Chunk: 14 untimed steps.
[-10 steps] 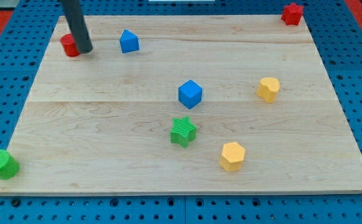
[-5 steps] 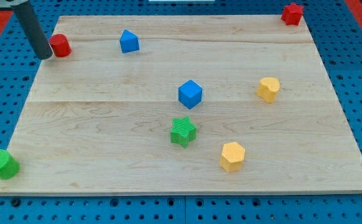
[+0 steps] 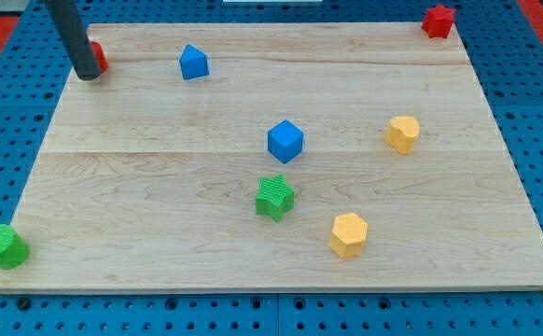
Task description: Push the red circle to top left
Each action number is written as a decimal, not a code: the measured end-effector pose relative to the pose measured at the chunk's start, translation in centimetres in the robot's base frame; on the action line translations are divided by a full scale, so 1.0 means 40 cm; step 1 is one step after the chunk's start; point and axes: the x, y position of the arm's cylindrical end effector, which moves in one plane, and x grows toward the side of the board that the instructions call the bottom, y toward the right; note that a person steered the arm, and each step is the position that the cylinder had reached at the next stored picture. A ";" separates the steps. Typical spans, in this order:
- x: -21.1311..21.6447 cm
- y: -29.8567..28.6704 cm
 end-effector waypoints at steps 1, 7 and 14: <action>-0.021 0.003; -0.070 -0.037; -0.178 -0.037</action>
